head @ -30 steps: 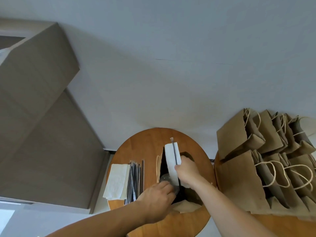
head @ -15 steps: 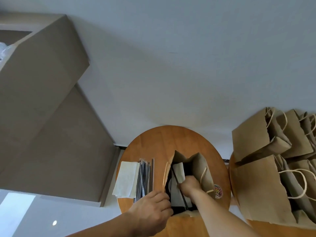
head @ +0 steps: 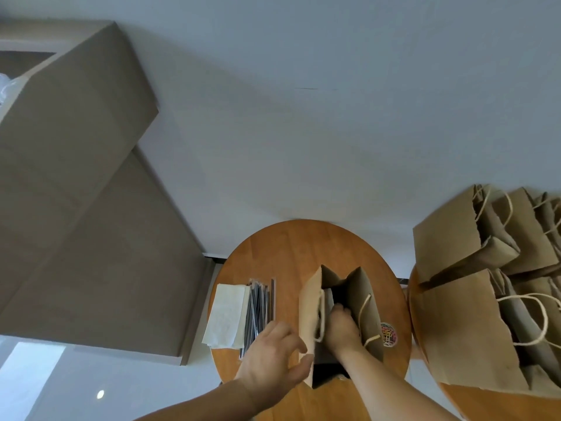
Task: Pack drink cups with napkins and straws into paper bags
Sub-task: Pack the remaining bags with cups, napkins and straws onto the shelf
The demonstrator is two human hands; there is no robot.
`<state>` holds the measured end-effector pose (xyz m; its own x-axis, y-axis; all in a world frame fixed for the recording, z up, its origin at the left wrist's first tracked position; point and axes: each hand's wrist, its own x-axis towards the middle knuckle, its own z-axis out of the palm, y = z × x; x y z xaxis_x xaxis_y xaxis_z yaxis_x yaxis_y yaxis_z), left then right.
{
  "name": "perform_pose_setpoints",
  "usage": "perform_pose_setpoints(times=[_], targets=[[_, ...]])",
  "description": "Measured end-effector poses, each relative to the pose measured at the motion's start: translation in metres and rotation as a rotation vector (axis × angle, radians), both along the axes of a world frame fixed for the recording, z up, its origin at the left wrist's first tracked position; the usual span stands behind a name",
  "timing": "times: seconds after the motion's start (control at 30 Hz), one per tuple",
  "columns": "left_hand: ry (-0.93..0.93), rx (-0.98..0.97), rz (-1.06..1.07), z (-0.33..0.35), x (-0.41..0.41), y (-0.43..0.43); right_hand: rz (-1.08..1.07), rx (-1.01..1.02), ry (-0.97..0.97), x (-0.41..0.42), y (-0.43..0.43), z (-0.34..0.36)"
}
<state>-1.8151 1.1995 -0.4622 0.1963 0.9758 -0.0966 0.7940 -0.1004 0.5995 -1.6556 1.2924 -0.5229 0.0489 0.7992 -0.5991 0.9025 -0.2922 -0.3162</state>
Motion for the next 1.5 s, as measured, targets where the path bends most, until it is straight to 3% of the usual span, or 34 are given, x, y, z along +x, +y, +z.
perform_pose_setpoints(times=[0.17, 0.3, 0.47, 0.57, 0.73, 0.93, 1.03, 1.17, 1.27, 1.4, 1.5], targets=[[-0.063, -0.391, 0.203, -0.001, 0.019, 0.014, 0.002, 0.078, 0.082, 0.003, 0.001, 0.036], [-0.078, -0.484, 0.211, -0.009, 0.030, 0.026, 0.036, 0.276, 0.159, 0.022, 0.001, 0.073], [-0.217, -0.514, 0.236, -0.015, 0.033, 0.040, 0.091, 0.479, 0.111, 0.057, 0.004, 0.099], [-0.349, -0.570, 0.275, -0.013, 0.032, 0.043, -0.080, 0.357, 0.202, 0.072, 0.001, 0.096], [-0.356, -0.663, 0.169, -0.008, 0.038, 0.039, -0.228, -0.062, 0.503, 0.067, -0.023, 0.077], [-0.546, -0.660, 0.121, 0.004, 0.055, 0.036, -0.153, -0.111, 0.638, 0.046, -0.038, 0.076], [-0.407, -0.645, 0.141, 0.001, 0.061, 0.034, -0.147, -0.137, 0.670, 0.044, -0.039, 0.076], [0.081, -0.535, 0.270, -0.003, 0.068, 0.036, -0.082, -0.122, 0.705, 0.052, -0.037, 0.074], [0.155, -0.479, 0.267, -0.005, 0.067, 0.038, 0.198, 0.115, 0.464, 0.064, -0.027, 0.070], [0.260, -0.459, 0.144, 0.004, 0.057, 0.042, 0.419, 0.613, 0.240, 0.081, -0.007, 0.071], [0.345, -0.419, 0.011, 0.013, 0.048, 0.054, 0.675, 0.638, 0.080, 0.090, 0.008, 0.067]])
